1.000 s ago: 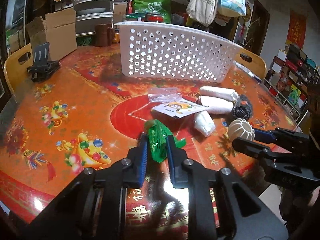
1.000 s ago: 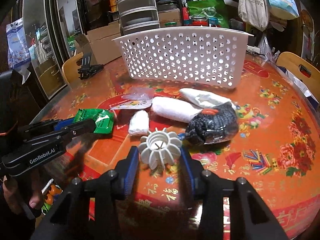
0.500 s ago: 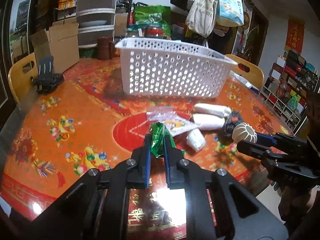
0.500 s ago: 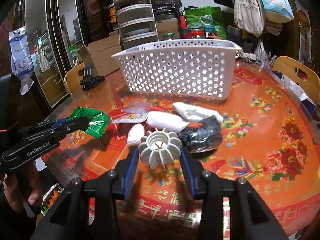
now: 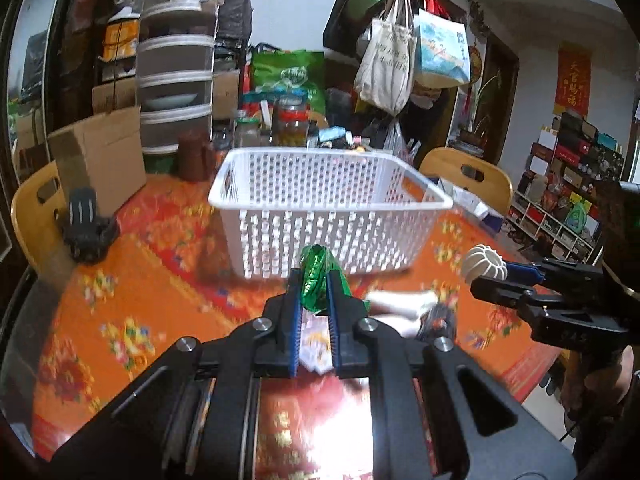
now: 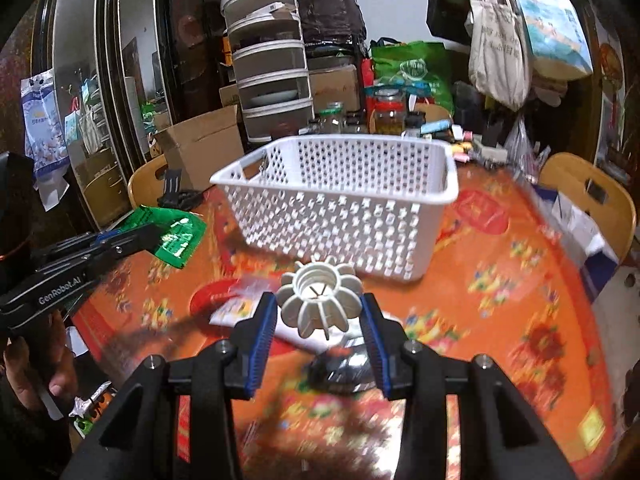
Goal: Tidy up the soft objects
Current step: 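Grasp the green packet with the left tool while the right tool grasps the white ribbed ball, then carry both items over the basket and open both tools to drop them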
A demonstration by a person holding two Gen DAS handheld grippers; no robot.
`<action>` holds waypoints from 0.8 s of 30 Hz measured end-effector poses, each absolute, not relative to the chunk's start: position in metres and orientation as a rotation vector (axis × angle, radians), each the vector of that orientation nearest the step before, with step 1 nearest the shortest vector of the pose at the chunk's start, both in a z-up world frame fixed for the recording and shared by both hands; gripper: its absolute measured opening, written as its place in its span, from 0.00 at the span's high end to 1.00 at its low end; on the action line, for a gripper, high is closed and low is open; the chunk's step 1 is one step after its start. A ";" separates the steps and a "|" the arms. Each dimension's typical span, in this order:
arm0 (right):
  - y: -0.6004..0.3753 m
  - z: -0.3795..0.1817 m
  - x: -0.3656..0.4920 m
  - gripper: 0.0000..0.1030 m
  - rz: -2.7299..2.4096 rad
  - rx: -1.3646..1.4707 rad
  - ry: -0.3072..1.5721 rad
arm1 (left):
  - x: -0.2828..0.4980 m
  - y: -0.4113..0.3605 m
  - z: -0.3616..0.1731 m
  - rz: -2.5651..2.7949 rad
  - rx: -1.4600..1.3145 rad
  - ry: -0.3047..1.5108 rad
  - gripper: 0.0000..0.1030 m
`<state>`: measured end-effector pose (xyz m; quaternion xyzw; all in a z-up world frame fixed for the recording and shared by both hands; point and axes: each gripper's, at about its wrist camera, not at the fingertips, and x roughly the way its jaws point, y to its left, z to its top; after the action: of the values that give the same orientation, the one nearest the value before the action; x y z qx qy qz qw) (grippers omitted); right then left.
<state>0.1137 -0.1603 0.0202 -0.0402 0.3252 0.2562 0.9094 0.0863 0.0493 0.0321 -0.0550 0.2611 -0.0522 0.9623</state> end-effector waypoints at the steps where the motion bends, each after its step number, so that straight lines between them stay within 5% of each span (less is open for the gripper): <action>1: -0.160 0.025 0.117 0.60 0.527 -0.088 0.667 | 0.091 0.049 0.039 -0.110 -0.111 0.523 0.90; 14: -0.133 0.082 0.245 0.60 0.470 -0.161 0.752 | 0.227 0.042 0.114 -0.117 -0.107 0.597 0.90; 24: -0.109 0.030 0.346 0.60 0.387 -0.215 0.951 | 0.349 0.047 0.059 -0.042 -0.111 0.858 0.90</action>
<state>0.3455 -0.1088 0.0303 -0.1024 0.4539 0.1846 0.8657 0.3485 0.0474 0.0594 -0.0536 0.4157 -0.0203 0.9077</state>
